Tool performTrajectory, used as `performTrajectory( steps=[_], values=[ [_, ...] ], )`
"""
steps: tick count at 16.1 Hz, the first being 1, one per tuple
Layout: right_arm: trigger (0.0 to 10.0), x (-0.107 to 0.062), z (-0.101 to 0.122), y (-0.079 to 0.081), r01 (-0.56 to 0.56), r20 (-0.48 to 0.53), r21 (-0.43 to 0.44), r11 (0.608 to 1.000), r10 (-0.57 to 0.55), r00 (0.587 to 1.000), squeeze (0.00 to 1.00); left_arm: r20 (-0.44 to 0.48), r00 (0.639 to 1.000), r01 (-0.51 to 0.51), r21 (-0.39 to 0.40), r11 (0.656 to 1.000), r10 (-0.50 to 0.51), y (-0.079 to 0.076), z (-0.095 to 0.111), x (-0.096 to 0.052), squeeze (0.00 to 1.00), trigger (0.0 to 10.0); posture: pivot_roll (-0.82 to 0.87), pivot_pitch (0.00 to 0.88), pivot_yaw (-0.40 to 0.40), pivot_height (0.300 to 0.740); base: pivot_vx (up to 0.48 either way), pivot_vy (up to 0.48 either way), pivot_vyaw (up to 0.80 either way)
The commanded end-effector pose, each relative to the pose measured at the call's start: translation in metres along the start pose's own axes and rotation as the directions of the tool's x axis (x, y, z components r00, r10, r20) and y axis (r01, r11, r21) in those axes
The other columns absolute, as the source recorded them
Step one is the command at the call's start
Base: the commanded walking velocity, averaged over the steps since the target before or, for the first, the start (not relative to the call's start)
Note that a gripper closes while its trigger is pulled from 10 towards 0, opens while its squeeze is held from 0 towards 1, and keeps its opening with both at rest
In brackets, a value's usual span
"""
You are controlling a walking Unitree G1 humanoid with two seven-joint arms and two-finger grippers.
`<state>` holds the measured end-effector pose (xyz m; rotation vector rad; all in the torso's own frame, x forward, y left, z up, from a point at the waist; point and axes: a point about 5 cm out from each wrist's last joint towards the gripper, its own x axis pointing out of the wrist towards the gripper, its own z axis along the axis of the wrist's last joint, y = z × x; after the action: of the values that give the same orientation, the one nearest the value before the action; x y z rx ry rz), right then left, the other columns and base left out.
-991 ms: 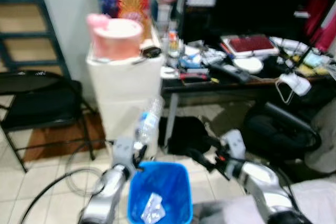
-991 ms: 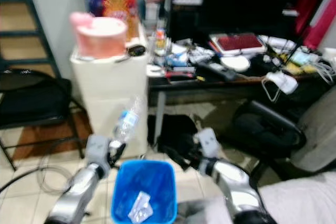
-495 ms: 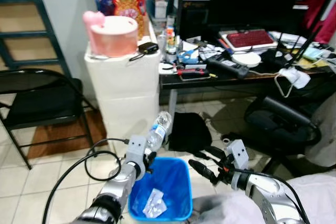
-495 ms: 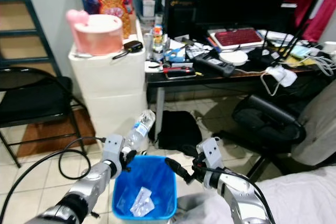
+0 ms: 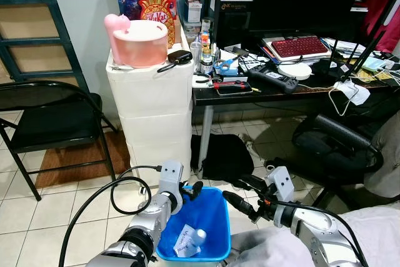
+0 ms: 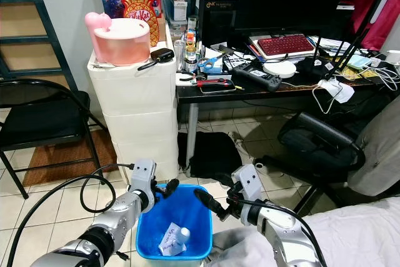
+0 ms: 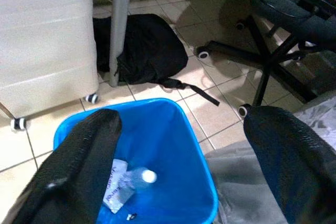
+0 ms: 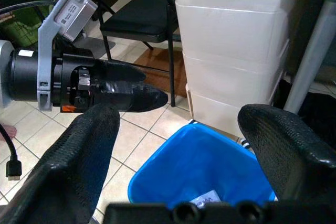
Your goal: Clean up the room
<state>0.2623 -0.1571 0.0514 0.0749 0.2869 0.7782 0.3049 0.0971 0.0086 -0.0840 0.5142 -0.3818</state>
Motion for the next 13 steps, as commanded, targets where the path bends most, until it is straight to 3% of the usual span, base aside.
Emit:
performTrajectory(
  steps=[1,2,3,4,6,7,9,13],
  values=[
    [10.0,0.000,0.005,-0.001,0.016,0.018,-0.009,1.000,-0.016,1.000,0.00,0.040,0.999,-0.009,0.053,0.999,0.007,0.001,0.006,0.000,0.00,10.0,-0.04,0.026,-0.019,0.740,0.000,0.000,0.00],
    [10.0,-0.001,0.007,-0.004,0.038,0.033,-0.010,0.999,-0.038,0.999,0.00,0.138,0.990,-0.031,0.159,0.987,0.009,0.006,0.016,-0.005,0.00,10.0,-0.04,0.024,-0.018,0.740,0.000,0.000,0.00],
    [10.0,-0.002,0.009,-0.006,0.074,0.053,-0.016,0.997,-0.073,0.996,0.00,0.265,0.964,-0.015,0.152,0.988,-0.026,0.005,0.029,-0.012,0.00,10.0,-0.02,0.019,-0.016,0.740,0.000,0.000,0.00],
    [10.0,-0.004,0.011,-0.008,0.116,0.080,0.001,0.993,-0.115,0.990,0.00,0.382,0.924,-0.045,0.178,0.983,-0.027,0.007,0.038,-0.028,0.00,10.0,0.00,0.014,-0.019,0.740,0.000,0.000,0.00],
    [10.0,-0.008,0.013,-0.009,0.176,0.121,-0.004,0.984,-0.174,0.977,0.00,0.524,0.851,-0.115,0.258,0.959,-0.039,0.006,0.042,-0.062,0.00,10.0,0.02,0.009,-0.024,0.740,0.000,0.000,0.00],
    [10.0,-0.010,0.015,-0.012,0.227,0.147,0.000,0.974,-0.225,0.963,0.00,0.547,0.836,-0.130,0.271,0.954,-0.042,0.003,0.041,-0.072,0.00,10.0,0.03,0.006,-0.027,0.740,0.000,0.000,0.00],
    [10.0,-0.010,0.020,-0.017,0.305,0.199,0.009,0.952,-0.301,0.933,0.00,0.574,0.818,-0.172,0.225,0.959,0.012,0.007,0.041,-0.081,0.00,10.0,0.04,0.000,-0.032,0.740,0.000,-0.360,0.00],
    [10.0,-0.006,0.023,-0.021,0.352,0.211,-0.002,0.936,-0.344,0.915,0.00,0.541,0.841,-0.135,0.191,0.972,0.011,-0.001,0.040,-0.081,0.00,10.0,0.03,0.000,-0.025,0.740,0.000,-0.360,-0.60]
  ],
)
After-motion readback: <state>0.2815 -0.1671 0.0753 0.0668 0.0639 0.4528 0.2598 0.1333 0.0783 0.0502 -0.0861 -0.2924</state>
